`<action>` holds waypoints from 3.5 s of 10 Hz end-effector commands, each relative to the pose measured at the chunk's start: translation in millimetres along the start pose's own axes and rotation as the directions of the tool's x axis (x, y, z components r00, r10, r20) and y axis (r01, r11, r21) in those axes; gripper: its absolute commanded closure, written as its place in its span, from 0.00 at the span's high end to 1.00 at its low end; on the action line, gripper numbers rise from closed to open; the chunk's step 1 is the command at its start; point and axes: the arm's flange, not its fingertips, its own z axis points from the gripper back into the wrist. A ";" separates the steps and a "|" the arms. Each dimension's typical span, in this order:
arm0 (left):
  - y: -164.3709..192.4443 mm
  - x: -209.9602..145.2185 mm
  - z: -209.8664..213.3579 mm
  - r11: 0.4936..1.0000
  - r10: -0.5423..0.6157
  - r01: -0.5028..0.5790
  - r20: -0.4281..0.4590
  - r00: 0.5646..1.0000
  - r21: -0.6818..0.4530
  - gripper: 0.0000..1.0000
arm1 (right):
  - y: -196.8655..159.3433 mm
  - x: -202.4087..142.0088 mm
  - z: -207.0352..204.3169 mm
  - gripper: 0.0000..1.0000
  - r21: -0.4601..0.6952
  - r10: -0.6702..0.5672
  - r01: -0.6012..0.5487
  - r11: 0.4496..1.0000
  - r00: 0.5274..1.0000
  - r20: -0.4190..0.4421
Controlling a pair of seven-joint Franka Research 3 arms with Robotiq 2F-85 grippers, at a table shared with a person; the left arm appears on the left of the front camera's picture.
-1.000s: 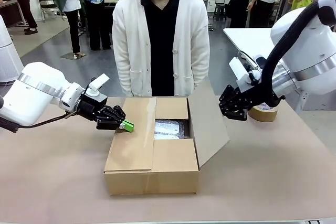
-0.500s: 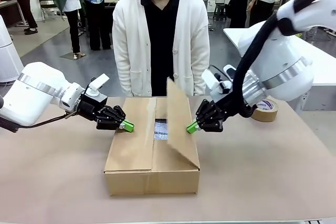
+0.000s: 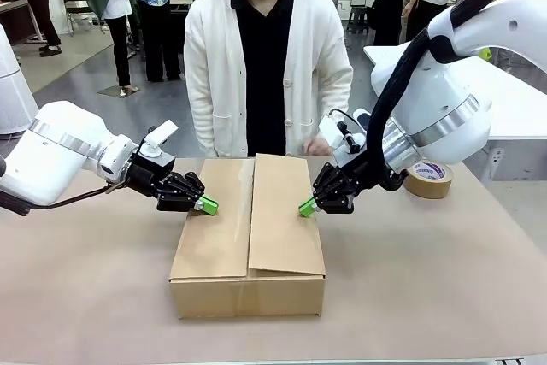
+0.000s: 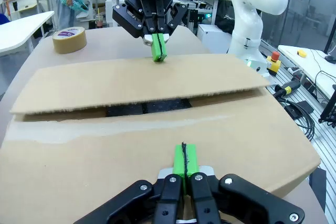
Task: Wrap the clocks to prevent damage.
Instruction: Push the left (or right) flap of the Package Box to close it, then after the human seals the box with tape, release both hands from the side flaps of the Package Box.
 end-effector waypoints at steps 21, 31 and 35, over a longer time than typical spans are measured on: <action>0.0 -3.7 -2.3 1.000 0.001 -0.001 -0.008 1.000 0.004 0.01 | -10.6 -8.3 -3.6 0.01 0.019 -0.058 0.057 0.998 0.998 0.037; 0.0 -3.7 -2.3 1.000 0.001 -0.001 -0.008 1.000 0.004 0.01 | -10.6 -8.3 -3.6 0.01 0.019 -0.058 0.057 0.998 0.998 0.037; 0.0 -3.7 -2.3 1.000 0.001 -0.001 -0.008 1.000 0.004 0.01 | -10.6 -8.3 -3.6 0.01 0.019 -0.058 0.057 0.998 0.998 0.037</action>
